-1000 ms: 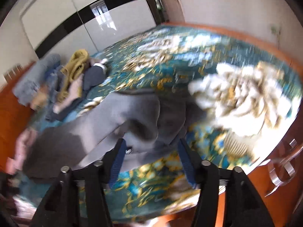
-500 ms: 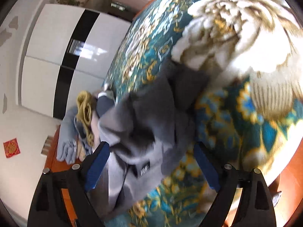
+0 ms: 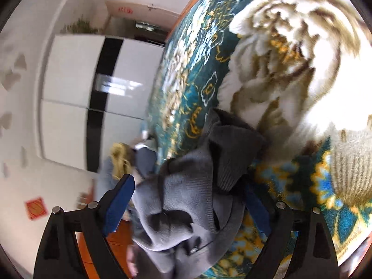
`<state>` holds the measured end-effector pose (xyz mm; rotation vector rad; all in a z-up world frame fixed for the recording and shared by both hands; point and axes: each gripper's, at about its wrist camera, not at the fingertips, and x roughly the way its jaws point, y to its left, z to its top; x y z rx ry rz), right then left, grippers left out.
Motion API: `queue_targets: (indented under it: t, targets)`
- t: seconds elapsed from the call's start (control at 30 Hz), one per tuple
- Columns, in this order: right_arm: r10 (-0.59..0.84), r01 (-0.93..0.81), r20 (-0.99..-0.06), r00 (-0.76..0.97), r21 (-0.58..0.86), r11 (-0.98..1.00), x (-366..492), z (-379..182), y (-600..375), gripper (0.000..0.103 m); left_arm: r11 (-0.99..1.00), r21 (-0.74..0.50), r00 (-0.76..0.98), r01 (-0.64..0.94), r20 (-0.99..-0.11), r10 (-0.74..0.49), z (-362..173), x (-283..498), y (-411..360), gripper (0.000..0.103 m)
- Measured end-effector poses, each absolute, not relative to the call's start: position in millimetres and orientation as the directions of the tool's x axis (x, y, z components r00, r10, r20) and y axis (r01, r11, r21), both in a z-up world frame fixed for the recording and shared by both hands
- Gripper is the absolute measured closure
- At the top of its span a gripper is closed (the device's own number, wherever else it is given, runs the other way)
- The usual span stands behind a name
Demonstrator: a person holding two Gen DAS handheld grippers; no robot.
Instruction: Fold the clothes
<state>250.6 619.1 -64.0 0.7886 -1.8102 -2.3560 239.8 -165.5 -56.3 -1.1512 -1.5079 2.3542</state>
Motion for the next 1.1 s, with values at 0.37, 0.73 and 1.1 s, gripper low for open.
queue_targets:
  t: [0.37,0.73,1.1]
  targets:
    - [-0.302,-0.35,-0.443,-0.844,0.882,-0.314,253.2,-70.6,615.4,0.061,-0.497,-0.815,-0.712,0.299,-0.537,0.452,-58.3,235.4,-163.0,0.017]
    - [-0.227,-0.232,-0.434,-0.872,0.774,-0.589,221.0,28.4,608.8,0.083,-0.551,-0.779,-0.69,0.3,-0.576,0.439,-55.3,232.2,-154.3,0.02]
    - [-0.222,-0.341,-0.512,-0.83,0.78,-0.525,211.9,-22.8,627.4,0.088,-0.605,-0.733,-0.691,0.312,-0.612,0.385,-45.7,223.0,-150.5,0.053]
